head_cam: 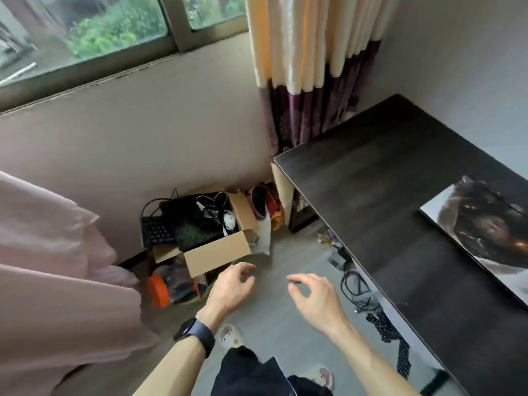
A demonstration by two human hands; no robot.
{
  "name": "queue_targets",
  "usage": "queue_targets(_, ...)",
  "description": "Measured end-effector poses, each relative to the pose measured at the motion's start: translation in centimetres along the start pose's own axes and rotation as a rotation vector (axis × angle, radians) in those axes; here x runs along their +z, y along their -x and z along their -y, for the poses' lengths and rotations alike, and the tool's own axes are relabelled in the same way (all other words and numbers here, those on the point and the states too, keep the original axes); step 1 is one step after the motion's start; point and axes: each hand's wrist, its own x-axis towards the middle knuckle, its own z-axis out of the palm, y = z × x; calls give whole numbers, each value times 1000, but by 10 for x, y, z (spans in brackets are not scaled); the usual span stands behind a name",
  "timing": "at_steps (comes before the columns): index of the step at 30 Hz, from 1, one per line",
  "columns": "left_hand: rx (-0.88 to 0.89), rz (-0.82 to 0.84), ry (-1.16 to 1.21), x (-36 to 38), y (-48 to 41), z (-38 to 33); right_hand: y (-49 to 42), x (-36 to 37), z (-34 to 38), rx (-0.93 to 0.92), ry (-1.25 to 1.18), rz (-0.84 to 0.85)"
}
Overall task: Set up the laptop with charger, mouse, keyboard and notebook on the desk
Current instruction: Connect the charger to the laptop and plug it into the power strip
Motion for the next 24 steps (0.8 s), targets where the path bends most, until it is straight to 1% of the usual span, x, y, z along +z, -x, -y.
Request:
queue_targets(3, -88, -66, 105, -41, -2, 48, -26, 36, 45, -41, 27, 94)
queue_targets(6, -146, -84, 166, -74, -9, 95, -45, 67, 80, -40, 39, 184)
queue_targets(11, -238, -124, 188, -125, -22, 164, -74, 112, 130, -30, 35, 264)
queue_targets(16, -304, -152, 208, -159, -35, 200, -102, 137, 169, -41, 71, 327)
queue_targets(20, -331, -169, 251, -166, -49, 209, -129, 144, 177, -25, 84, 378)
queue_targets(24, -365, -206, 276, -179, -76, 214, -173, 149, 179, 39, 70, 432)
